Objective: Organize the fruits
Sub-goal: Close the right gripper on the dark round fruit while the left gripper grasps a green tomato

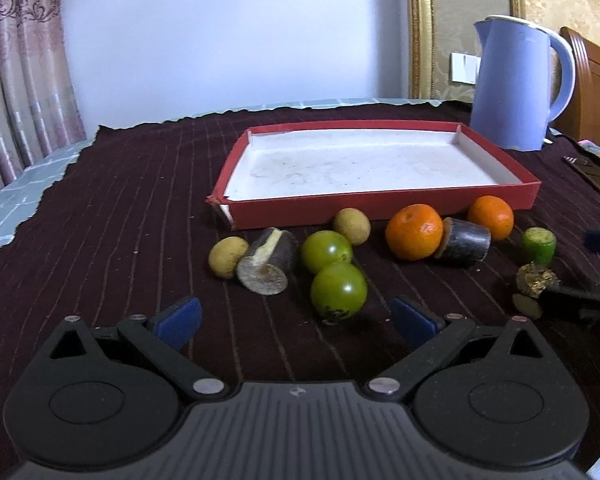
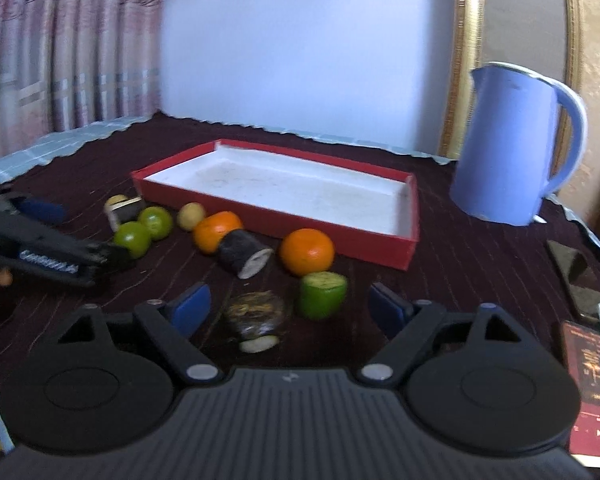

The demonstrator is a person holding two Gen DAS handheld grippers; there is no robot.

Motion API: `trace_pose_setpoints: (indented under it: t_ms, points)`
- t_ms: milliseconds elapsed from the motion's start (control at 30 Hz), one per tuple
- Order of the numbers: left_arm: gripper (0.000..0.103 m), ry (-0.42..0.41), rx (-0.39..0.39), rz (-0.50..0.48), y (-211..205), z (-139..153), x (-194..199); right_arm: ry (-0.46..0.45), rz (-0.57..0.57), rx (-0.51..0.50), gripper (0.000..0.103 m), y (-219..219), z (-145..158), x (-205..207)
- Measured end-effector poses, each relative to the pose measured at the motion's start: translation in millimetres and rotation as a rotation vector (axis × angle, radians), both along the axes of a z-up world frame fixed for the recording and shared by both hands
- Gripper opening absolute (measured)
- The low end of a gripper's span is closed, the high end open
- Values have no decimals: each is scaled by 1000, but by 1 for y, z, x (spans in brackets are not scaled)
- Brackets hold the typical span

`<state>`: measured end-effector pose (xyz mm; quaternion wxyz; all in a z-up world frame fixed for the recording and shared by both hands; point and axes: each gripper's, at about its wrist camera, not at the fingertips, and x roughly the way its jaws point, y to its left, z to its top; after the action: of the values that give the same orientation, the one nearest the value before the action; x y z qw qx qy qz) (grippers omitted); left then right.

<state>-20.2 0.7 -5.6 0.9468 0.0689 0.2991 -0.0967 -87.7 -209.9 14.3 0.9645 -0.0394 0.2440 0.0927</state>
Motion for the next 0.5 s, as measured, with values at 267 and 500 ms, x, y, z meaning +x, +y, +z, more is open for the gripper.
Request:
trace_pose_setpoints:
  t_ms: [267,500]
  points:
    - [102,0,20,17,-1,-2,2,86,57,54,50,-1,-13,9]
    - [102,39,-5,-9,0,-1,7,103,40,30,43,7,-19,21]
